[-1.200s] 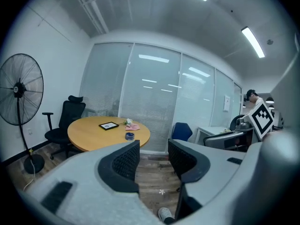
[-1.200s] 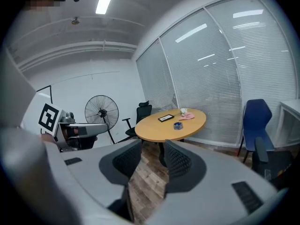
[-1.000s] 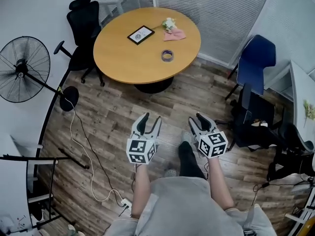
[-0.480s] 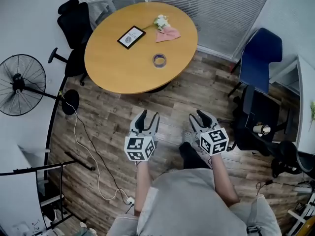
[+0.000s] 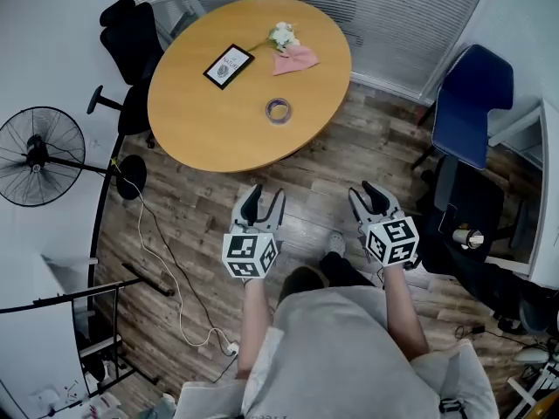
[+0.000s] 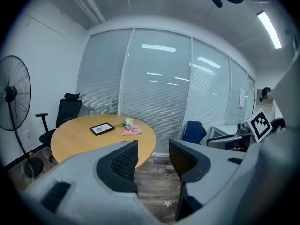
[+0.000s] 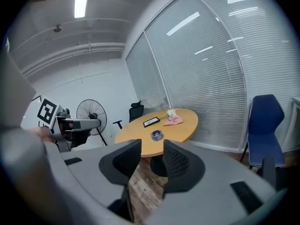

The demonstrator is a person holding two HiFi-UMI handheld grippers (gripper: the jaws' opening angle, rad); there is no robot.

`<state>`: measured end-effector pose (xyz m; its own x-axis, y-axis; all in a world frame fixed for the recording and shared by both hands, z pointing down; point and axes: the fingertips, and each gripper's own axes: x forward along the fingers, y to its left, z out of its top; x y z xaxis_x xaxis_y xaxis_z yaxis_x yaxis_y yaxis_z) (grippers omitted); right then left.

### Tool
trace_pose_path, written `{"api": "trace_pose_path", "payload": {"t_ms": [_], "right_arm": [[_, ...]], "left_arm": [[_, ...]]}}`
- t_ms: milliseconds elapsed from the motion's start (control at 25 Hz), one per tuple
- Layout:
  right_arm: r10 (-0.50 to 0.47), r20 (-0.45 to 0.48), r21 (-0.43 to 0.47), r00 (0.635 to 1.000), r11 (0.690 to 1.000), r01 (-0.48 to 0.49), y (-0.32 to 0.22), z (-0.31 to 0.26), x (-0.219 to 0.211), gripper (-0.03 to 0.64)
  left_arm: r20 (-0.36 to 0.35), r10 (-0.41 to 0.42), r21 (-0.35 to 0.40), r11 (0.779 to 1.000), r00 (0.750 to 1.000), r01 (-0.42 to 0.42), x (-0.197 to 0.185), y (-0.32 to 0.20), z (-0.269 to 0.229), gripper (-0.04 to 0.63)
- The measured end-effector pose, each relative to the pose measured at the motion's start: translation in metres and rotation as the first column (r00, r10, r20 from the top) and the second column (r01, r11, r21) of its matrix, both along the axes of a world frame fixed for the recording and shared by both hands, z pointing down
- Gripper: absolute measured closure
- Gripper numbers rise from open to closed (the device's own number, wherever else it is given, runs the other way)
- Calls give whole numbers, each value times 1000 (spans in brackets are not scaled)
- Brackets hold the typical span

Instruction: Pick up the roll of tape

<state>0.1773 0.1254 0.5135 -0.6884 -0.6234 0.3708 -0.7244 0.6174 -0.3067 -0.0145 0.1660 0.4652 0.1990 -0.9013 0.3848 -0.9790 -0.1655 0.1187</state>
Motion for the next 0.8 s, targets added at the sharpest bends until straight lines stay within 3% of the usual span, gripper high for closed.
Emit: {"api": "trace_pose_path", "payload": {"t_ms": [400, 800], "right_arm": [[-94, 1, -20, 996, 995, 94, -16, 12, -25, 480], [-98, -16, -4, 995, 995, 98, -71, 4, -31, 480]], "left_arm": [[-15, -92, -19, 996, 996, 91, -26, -4, 16, 411], [-21, -54, 8, 999, 998, 54, -35, -77, 11, 411]]}}
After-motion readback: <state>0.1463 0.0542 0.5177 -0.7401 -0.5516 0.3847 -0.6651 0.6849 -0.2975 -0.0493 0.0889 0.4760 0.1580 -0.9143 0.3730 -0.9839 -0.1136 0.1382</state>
